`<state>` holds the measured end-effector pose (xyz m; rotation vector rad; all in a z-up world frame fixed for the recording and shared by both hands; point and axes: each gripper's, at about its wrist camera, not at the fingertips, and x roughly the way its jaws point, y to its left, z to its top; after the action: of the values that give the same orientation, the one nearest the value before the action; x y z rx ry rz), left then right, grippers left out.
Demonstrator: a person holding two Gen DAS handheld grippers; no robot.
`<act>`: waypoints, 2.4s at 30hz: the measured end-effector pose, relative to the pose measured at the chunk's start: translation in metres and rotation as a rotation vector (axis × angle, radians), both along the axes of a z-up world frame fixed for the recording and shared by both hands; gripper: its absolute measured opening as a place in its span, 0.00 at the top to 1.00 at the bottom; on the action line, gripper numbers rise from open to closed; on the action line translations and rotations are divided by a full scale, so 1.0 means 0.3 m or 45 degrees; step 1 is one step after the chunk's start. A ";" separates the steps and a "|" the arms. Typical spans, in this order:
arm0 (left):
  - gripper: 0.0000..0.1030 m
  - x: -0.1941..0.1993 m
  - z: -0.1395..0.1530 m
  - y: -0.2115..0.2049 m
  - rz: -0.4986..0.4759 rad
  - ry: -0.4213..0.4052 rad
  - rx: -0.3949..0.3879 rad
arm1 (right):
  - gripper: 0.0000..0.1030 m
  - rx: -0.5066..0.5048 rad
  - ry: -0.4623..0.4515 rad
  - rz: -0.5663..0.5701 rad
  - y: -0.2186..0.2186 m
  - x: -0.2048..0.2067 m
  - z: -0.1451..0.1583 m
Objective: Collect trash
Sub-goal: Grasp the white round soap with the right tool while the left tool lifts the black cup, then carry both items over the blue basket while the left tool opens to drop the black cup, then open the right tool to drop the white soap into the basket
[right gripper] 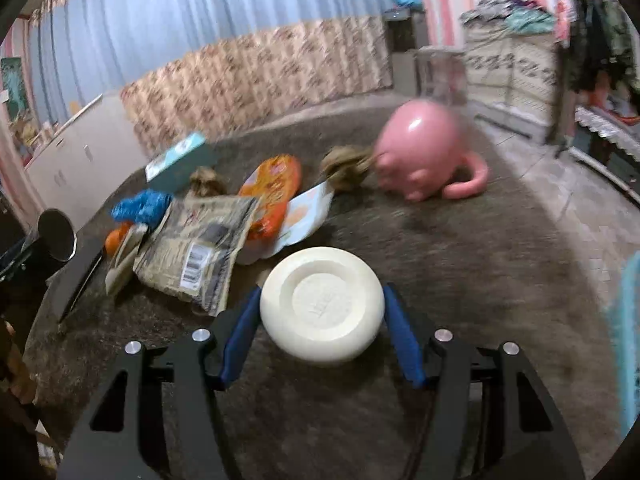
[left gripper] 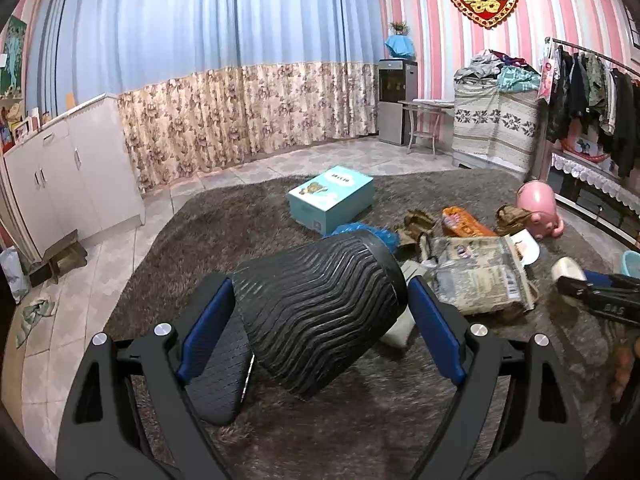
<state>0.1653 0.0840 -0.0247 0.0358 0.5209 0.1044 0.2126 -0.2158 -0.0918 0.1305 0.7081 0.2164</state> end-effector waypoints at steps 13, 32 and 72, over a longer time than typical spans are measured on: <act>0.17 -0.044 0.103 -0.323 -0.177 -0.067 -0.023 | 0.41 -0.145 -0.151 -0.504 -0.441 -0.337 0.233; 0.17 -0.035 0.119 -1.064 -0.638 -0.154 0.000 | 0.41 -0.121 -0.102 -0.970 -0.958 -0.461 0.146; 0.05 0.113 0.010 -1.357 -0.694 -0.056 0.030 | 0.41 -0.117 -0.014 -1.034 -1.081 -0.437 0.068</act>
<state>0.1993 -0.3231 -0.0219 0.1962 0.4505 -0.4204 0.0815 -0.5401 -0.0713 0.3166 0.6040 -0.5908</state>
